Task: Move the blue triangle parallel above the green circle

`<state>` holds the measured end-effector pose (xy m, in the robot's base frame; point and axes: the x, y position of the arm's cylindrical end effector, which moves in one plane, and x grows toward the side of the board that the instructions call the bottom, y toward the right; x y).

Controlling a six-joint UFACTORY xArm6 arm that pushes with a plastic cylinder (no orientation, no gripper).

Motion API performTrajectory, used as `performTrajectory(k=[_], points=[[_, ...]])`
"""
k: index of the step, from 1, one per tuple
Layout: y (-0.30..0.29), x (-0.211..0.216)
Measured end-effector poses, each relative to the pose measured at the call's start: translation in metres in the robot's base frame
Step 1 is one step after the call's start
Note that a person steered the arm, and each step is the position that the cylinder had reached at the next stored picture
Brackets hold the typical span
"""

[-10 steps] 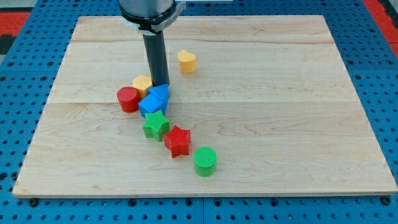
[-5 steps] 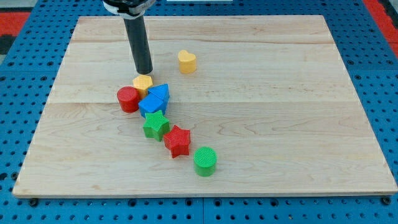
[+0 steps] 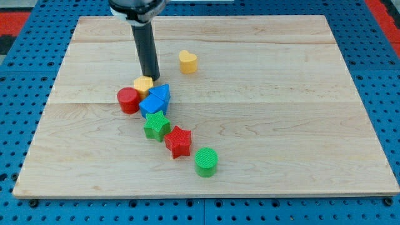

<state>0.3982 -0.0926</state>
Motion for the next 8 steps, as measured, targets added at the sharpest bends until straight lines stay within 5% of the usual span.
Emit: performTrajectory(k=[3, 5, 6, 7, 8], points=[[0.059, 0.091], [0.118, 0.027], [0.153, 0.050], [0.089, 0.061], [0.093, 0.052]])
